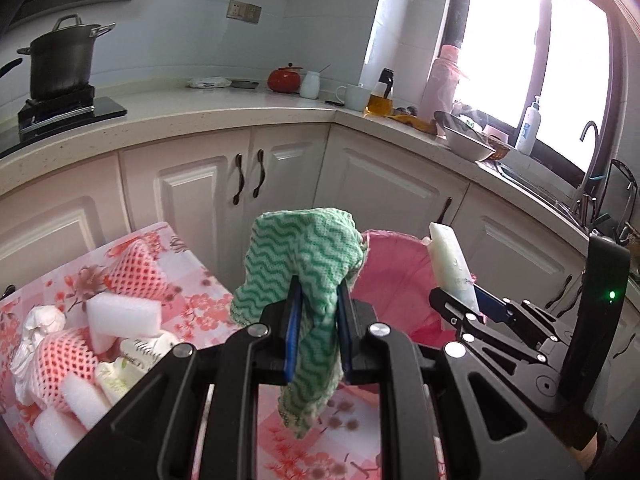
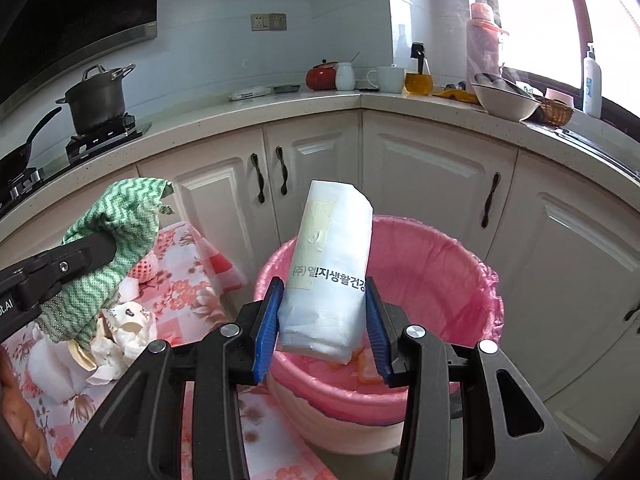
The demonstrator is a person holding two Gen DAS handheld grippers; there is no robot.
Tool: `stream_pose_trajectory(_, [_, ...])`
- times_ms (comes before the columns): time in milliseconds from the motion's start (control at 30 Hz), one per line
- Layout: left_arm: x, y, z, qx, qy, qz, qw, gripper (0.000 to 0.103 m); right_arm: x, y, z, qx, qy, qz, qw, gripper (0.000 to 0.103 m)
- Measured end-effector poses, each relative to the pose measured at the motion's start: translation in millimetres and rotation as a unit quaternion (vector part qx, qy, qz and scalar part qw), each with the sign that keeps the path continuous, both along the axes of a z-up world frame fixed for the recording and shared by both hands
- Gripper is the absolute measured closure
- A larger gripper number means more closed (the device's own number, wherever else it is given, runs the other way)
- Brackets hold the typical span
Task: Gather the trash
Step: 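Carry cloth and roll over the pink bin and open both tools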
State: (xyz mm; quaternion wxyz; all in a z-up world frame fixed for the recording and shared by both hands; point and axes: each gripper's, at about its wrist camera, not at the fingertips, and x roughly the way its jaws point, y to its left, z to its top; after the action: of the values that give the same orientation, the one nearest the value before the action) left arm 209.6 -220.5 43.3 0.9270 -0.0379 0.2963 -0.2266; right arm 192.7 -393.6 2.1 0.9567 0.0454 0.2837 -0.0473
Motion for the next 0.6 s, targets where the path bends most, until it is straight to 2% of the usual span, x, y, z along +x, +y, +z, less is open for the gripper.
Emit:
stream_pose_trajectory(267, [23,-48,-2,-0.01,0.008,-0.04,0.9991,0.087,15,-33,-4,-0.004,0.002,-0.015,1.0,0.064])
stream_pose_trajectory(600, [39,-77,-11,-0.031,0.028,-0.072,0.9965,0.087,19,-51,-7,0.002,-0.001,-0.029,1.0,0.063])
